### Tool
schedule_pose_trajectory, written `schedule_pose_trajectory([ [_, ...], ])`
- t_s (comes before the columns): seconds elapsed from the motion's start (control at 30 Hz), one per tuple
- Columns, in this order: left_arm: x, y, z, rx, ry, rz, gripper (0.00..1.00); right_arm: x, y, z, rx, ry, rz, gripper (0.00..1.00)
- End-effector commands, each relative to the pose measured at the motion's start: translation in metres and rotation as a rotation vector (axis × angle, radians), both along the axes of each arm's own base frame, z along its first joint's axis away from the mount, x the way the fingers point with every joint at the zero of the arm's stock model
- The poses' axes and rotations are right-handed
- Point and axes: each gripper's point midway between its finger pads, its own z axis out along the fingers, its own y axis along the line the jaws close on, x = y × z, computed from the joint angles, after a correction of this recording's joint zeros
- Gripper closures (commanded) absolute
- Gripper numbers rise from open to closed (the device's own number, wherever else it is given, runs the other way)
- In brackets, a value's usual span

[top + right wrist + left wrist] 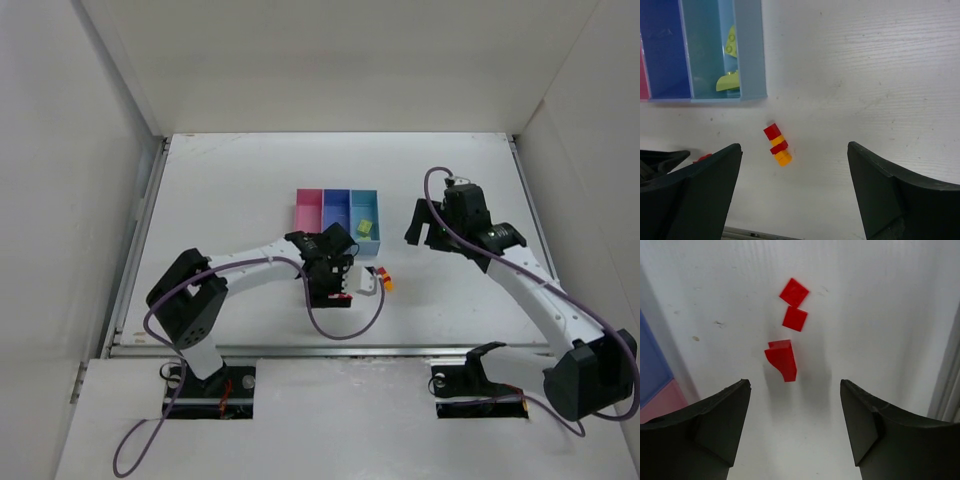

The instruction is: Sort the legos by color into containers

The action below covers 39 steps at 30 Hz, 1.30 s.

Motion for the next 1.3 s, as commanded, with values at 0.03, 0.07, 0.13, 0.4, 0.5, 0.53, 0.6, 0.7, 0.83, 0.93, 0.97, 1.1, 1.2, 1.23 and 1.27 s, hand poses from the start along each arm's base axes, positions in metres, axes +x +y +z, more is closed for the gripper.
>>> schedule_pose_trajectory([
  [0.03,0.013,-0.016,0.016,-0.088,-0.054,-0.012,0.30,0.001,0.007,0.007,0.029,-0.042,0.030,0.08],
  [0.07,0.012,-0.018,0.011,-0.088,-0.043,-0.015,0.31,0.001,0.007,0.007,0.029,-0.042,0.030,0.08],
  [0.13,0.013,-0.019,0.007,-0.080,-0.024,0.013,0.35,0.002,0.007,0.005,0.030,-0.044,0.030,0.08],
  [0.4,0.010,-0.019,-0.017,-0.031,-0.059,0.032,0.46,0.002,0.005,0.005,0.018,-0.048,0.029,0.07],
  [0.5,0.020,-0.018,-0.021,-0.021,-0.108,0.060,0.50,0.004,0.006,0.006,0.020,-0.056,0.029,0.07],
  [0.53,0.022,-0.015,-0.023,-0.021,-0.105,0.078,0.50,0.003,0.007,0.006,0.026,-0.054,0.036,0.07],
  [0.6,0.022,-0.015,-0.023,-0.021,-0.105,0.078,0.53,0.002,0.006,0.003,0.017,-0.047,0.042,0.07],
  [0.7,0.017,-0.008,-0.030,-0.001,-0.091,0.077,0.53,0.000,0.006,-0.001,0.014,-0.038,0.042,0.07],
  [0.83,0.016,-0.007,-0.030,-0.008,-0.091,0.087,0.66,0.000,0.006,-0.001,0.017,-0.047,0.042,0.07],
  [0.93,0.013,-0.011,-0.029,-0.010,-0.060,0.103,0.88,0.000,0.006,-0.004,0.014,-0.039,0.042,0.07],
  [0.97,0.011,-0.008,-0.032,0.008,-0.048,0.103,0.95,0.000,0.006,-0.004,0.014,-0.038,0.042,0.07],
  [1.1,0.004,-0.006,-0.017,0.000,-0.021,0.117,1.00,0.000,0.006,-0.004,0.014,-0.038,0.042,0.06],
  [1.2,0.008,-0.009,0.011,-0.035,-0.050,0.147,1.00,0.000,0.006,-0.001,0.017,-0.047,0.042,0.06],
  [1.23,0.018,-0.009,0.026,-0.044,-0.083,0.178,1.00,0.000,0.006,-0.001,0.017,-0.047,0.042,0.06],
  [1.27,0.022,-0.012,0.040,-0.067,-0.107,0.183,1.00,0.001,0.008,0.001,0.027,-0.054,0.050,0.06],
])
